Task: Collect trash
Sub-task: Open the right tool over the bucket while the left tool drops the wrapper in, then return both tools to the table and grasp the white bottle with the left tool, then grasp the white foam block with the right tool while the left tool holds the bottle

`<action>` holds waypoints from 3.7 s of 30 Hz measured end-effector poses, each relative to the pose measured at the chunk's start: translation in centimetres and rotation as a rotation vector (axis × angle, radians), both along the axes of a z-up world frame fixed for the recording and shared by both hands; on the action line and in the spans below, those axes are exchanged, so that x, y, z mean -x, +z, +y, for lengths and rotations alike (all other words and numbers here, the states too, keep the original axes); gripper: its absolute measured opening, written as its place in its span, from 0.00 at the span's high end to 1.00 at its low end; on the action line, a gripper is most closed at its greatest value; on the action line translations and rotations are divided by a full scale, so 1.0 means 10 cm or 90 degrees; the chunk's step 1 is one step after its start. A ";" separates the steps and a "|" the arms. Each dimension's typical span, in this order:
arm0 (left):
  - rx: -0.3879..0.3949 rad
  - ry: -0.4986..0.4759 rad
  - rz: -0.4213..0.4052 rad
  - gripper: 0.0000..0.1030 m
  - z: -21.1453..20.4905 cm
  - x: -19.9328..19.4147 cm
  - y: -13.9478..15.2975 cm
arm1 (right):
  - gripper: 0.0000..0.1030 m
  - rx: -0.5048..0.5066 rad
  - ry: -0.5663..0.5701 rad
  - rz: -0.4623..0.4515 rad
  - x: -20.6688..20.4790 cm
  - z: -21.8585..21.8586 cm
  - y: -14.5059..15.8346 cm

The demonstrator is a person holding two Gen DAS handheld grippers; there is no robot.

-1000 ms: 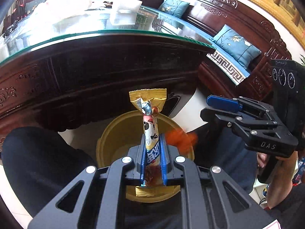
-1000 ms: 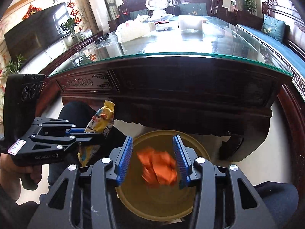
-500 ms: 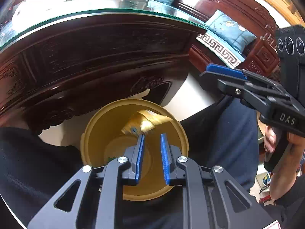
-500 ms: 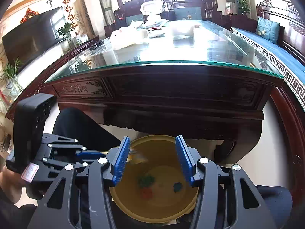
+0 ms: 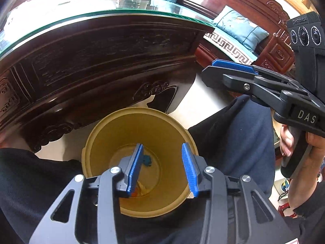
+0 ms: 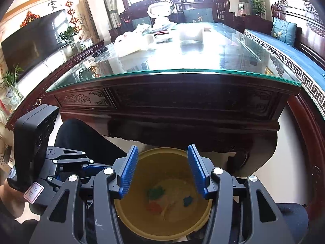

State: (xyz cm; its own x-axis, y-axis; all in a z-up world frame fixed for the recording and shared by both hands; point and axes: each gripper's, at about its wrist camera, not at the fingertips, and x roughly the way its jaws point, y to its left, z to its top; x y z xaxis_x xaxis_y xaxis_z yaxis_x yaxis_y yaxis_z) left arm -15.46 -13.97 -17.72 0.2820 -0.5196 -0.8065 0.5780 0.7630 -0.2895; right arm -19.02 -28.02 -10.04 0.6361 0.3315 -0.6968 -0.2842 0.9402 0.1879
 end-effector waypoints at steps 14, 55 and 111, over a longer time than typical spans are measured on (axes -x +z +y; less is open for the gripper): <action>0.015 0.052 -0.057 0.41 0.19 -0.44 0.38 | 0.51 -0.004 0.021 -0.022 -0.41 0.05 0.27; -0.118 0.211 -0.179 0.35 1.04 -3.22 1.01 | 0.41 -0.065 0.078 -0.032 -2.35 0.48 0.62; 0.025 0.225 -0.125 0.51 0.80 -3.35 1.03 | 0.25 0.019 -0.142 -0.011 -3.51 0.14 0.57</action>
